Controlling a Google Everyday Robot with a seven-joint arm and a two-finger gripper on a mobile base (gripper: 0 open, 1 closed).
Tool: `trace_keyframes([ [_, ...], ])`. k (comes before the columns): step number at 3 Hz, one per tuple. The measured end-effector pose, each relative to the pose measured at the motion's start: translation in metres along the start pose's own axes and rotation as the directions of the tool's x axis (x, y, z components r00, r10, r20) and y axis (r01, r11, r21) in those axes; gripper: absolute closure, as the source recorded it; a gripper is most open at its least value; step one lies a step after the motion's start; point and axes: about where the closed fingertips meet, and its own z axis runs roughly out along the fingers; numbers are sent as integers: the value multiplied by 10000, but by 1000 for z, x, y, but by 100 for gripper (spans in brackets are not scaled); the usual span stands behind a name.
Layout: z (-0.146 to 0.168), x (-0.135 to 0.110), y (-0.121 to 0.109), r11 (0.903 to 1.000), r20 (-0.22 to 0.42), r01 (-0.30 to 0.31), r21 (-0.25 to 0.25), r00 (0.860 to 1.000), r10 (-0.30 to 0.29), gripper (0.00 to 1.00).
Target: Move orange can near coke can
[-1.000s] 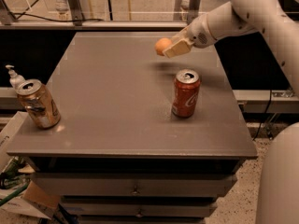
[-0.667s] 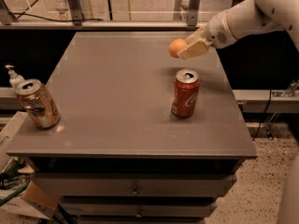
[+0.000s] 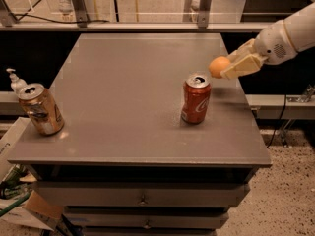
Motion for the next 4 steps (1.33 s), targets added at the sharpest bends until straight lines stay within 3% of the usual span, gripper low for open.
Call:
trace_keyframes([
  [2, -26, 49, 51, 9931, -456, -411, -1101, 9983, 363, 100],
  [3, -15, 48, 76, 9818, -352, -299, -1876, 9991, 237, 100],
  [4, 12, 27, 97, 9644, 115, 157, -2639, 9998, -131, 100],
])
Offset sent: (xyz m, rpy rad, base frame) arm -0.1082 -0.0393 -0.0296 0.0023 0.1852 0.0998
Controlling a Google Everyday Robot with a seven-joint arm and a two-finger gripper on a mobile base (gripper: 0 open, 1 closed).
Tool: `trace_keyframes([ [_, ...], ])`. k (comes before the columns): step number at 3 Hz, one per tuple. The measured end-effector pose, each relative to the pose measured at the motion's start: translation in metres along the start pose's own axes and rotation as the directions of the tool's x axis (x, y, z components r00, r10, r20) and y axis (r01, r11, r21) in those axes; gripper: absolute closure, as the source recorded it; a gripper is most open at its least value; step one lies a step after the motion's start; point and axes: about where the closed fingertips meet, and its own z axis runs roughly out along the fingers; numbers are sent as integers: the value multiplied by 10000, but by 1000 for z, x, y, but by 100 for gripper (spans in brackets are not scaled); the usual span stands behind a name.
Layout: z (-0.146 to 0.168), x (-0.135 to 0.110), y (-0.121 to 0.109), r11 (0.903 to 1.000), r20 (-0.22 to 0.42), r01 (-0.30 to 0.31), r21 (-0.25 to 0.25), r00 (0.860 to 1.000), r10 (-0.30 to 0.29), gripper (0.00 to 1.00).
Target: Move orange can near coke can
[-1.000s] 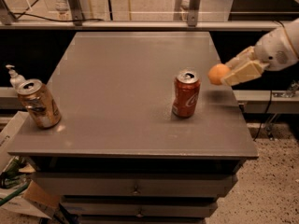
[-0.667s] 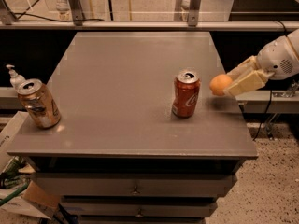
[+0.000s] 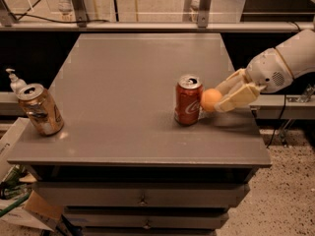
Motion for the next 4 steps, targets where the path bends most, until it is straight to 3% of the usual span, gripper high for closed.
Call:
trace_keyframes([
  [2, 43, -20, 11, 9941, 178, 520, -952, 9986, -505, 100],
  [4, 54, -20, 19, 9880, -3, 1082, -1104, 9941, -1089, 59],
])
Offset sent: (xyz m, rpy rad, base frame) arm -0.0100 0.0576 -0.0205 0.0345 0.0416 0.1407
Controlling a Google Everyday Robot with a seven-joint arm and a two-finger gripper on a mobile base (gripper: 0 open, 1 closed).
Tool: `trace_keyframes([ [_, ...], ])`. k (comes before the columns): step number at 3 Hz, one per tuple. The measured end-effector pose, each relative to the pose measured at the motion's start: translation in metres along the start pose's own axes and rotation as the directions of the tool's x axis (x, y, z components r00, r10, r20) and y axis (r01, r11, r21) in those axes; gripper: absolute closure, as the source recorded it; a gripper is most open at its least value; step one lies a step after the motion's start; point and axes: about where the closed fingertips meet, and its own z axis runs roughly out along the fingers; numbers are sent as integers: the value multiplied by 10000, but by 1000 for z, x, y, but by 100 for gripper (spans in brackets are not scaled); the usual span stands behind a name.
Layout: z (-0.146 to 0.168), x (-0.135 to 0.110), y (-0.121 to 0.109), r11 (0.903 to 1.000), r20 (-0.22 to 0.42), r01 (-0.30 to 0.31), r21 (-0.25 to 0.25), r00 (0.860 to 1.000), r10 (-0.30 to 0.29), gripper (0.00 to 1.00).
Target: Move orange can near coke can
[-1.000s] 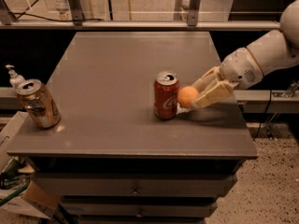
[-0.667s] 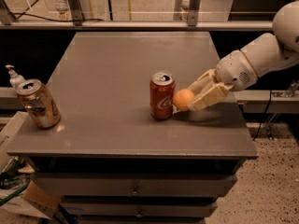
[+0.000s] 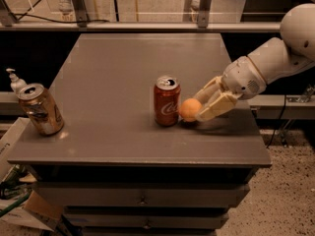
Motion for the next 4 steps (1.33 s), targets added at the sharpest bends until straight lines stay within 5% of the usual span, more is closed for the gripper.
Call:
trace_keyframes([
  [2, 3, -3, -2, 9985, -36, 520, 163, 9986, -520, 12],
  [3, 6, -3, -2, 9978, -55, 632, 202, 9980, -631, 0],
  [4, 5, -2, -2, 9979, -72, 607, 243, 9981, -606, 0],
])
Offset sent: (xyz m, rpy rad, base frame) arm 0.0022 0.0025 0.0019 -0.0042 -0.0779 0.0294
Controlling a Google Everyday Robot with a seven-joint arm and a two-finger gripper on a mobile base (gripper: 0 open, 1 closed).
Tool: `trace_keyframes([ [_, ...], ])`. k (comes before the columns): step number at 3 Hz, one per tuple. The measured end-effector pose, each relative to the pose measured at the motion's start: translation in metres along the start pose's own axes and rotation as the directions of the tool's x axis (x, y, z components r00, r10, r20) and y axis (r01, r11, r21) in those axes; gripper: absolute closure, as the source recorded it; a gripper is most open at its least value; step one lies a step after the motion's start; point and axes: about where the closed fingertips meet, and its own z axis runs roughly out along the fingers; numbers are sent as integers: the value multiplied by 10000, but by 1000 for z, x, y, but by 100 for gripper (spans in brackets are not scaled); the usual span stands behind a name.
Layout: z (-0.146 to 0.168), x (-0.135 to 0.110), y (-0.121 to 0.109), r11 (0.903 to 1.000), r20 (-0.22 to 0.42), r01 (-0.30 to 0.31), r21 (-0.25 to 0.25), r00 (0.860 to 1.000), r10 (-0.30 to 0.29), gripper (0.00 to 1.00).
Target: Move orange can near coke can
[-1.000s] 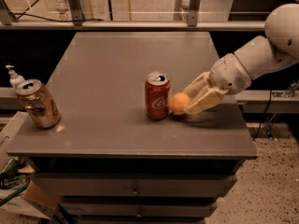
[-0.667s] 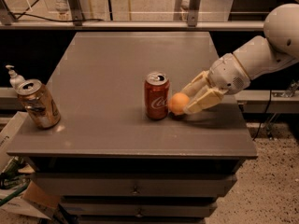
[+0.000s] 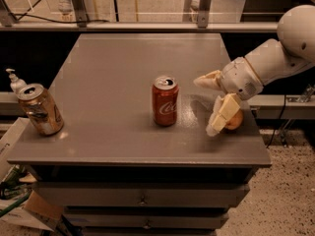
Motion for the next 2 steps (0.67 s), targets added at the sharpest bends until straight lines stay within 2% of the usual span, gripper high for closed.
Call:
trace_keyframes([
  [1, -16, 12, -4, 9994, -197, -158, 309, 9997, 164, 0],
  [2, -47, 28, -11, 9938, -241, -518, 982, 9982, 544, 0],
])
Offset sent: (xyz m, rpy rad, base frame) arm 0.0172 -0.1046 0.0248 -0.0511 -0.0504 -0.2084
